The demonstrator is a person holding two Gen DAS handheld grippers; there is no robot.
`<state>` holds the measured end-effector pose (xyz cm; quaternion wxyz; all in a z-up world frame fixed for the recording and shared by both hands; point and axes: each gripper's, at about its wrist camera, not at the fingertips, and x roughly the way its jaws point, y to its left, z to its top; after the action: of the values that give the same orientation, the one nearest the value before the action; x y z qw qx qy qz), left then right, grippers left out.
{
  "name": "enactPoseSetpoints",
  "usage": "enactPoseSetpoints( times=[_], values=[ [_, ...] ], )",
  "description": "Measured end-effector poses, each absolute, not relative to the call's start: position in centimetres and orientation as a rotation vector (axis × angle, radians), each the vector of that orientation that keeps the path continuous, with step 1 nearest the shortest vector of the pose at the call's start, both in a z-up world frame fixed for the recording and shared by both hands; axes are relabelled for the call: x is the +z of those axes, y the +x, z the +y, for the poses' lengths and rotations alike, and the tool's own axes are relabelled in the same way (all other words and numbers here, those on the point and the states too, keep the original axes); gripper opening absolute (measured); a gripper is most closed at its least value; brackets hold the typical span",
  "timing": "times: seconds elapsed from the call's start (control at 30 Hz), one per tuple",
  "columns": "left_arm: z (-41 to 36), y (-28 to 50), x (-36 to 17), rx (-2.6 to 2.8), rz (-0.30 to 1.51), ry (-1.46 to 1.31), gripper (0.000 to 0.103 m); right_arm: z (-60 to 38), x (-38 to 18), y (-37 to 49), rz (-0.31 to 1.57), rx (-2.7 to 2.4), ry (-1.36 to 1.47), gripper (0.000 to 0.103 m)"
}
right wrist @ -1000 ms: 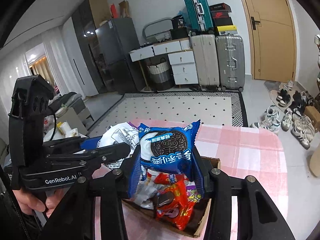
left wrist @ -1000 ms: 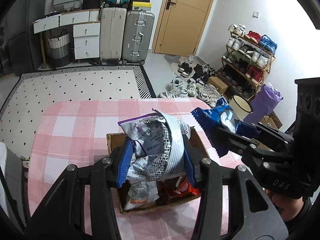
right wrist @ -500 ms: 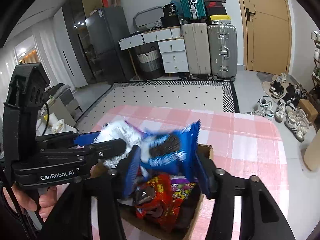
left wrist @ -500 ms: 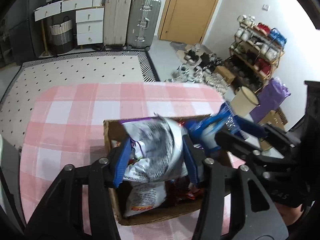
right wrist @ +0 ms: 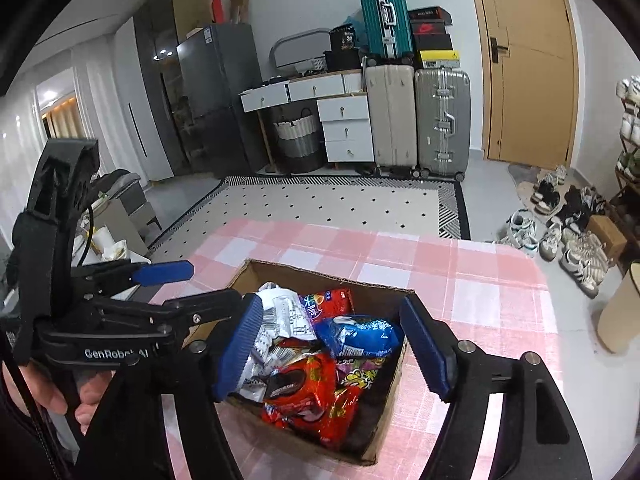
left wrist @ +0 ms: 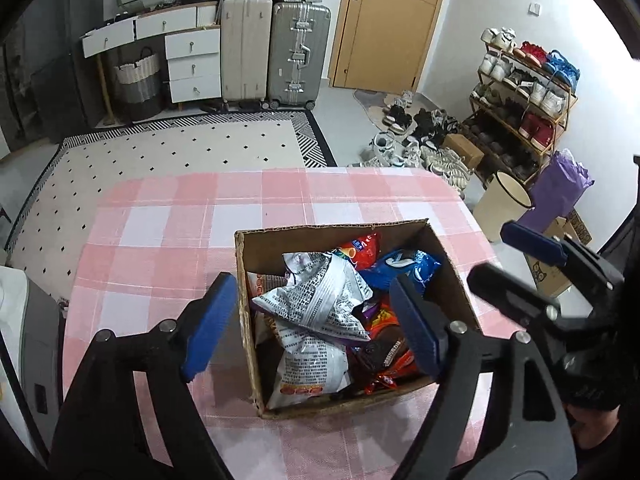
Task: Organize snacks
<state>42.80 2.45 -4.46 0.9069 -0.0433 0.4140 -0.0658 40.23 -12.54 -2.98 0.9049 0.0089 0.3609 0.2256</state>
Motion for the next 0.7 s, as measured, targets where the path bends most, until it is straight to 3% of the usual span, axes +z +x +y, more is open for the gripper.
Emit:
enactPoseSetpoints(
  times=[0.33,0.47,0.7],
  values=[
    [2.3,39.7,-2.1,-0.117,0.816,-0.064,0.082,-13.3,-1.4,37.2,0.708,0.427,0.002,0.078],
    [2.8,38.2,-1.0,-0.104,0.793,-0.067,0.084,-13.5,-0.4,36.0,0.683,0.425,-0.005,0.085],
    [2.9,34.3,1.5,-0.112,0.717,-0.053,0.086,-14.2,1.3,33.2,0.657,0.41,-0.01,0.085]
  ],
)
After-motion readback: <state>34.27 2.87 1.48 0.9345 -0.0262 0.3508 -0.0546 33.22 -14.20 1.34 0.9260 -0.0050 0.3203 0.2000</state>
